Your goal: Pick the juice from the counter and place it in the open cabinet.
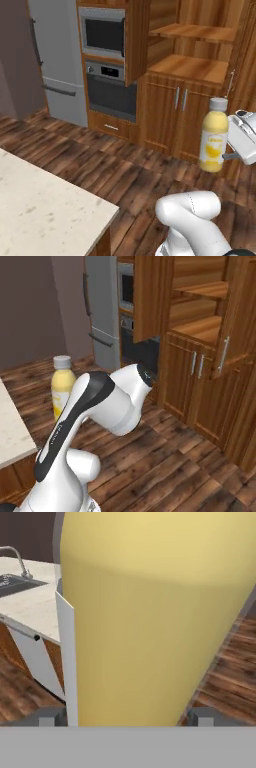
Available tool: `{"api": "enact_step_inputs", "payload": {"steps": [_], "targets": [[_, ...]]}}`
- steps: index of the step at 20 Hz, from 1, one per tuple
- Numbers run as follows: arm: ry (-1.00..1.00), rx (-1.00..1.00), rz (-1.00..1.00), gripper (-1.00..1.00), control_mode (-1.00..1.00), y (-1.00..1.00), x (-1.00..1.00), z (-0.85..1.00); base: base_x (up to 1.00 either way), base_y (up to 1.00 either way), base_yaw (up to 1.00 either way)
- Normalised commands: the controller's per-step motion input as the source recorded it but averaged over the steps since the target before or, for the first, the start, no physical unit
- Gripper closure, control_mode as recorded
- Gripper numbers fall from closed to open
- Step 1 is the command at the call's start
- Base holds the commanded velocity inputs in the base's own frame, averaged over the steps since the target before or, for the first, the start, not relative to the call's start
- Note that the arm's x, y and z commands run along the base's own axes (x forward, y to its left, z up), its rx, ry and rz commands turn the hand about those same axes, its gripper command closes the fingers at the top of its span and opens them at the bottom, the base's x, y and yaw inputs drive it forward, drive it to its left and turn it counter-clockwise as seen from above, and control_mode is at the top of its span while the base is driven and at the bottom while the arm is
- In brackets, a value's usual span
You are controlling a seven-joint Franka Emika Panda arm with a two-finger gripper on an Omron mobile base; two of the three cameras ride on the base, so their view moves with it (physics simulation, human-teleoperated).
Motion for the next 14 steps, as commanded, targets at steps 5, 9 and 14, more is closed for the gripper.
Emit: {"api": "enact_step_inputs", "payload": {"steps": [5,9,14], "targets": [[0.0,0.0,0.0,1.0,1.0,0.0,0.0,0.0,0.49,-0.28,-0.29],[0.0,0.0,0.0,1.0,1.0,0.0,0.0,0.0,0.85,-0.29,-0.01],[0.0,0.0,0.0,1.0,1.0,0.0,0.0,0.0,0.74,-0.18,0.0]]}}
